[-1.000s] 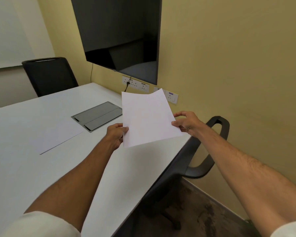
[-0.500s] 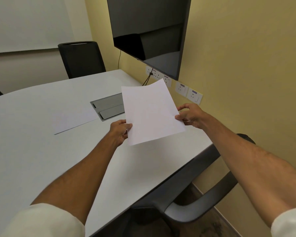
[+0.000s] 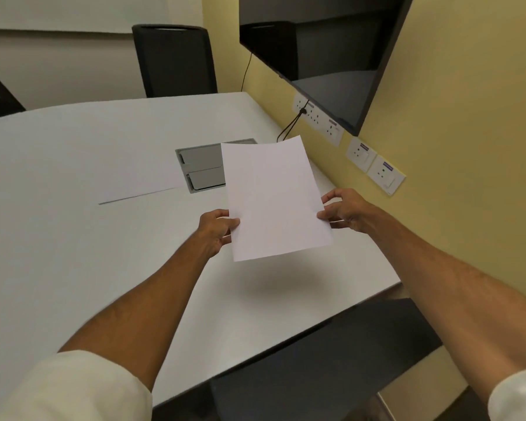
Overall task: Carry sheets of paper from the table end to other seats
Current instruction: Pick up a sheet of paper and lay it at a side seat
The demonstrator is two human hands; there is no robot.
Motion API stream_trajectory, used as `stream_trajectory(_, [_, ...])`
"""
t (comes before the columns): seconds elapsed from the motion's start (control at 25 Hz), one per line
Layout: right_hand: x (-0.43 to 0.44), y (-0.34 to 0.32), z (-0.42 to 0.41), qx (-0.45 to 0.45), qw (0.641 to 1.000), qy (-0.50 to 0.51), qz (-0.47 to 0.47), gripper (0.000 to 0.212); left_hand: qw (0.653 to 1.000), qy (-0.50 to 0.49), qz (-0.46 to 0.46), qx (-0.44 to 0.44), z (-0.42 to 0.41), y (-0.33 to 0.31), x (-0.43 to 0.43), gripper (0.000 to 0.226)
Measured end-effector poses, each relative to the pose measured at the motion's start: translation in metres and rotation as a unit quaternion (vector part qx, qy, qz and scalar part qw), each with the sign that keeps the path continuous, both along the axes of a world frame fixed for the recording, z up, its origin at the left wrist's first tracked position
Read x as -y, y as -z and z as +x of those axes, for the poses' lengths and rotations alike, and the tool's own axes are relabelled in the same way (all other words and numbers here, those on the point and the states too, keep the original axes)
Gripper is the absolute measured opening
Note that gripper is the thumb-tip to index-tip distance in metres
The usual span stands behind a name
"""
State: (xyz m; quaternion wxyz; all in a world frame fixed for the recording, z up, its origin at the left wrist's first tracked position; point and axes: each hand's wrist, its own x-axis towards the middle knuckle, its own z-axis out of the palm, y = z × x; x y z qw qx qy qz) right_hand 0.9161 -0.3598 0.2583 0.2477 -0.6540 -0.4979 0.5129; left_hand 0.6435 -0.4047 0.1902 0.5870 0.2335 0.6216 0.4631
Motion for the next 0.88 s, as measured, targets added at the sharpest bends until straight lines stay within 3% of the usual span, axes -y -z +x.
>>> stream_trajectory(0.32, [-0.047,0.062,0.002,0.017,0.991,-0.123,-0.051,0.032,0.994,-0.104,-0.039,-0.006,0.014,0.045,0.011,0.029])
stream_trajectory(0.88, [-0.064,0.193,0.025,0.073,0.977,-0.181,-0.090,0.032,0.975,-0.063,-0.155,-0.147,0.042,0.136,0.014,0.029])
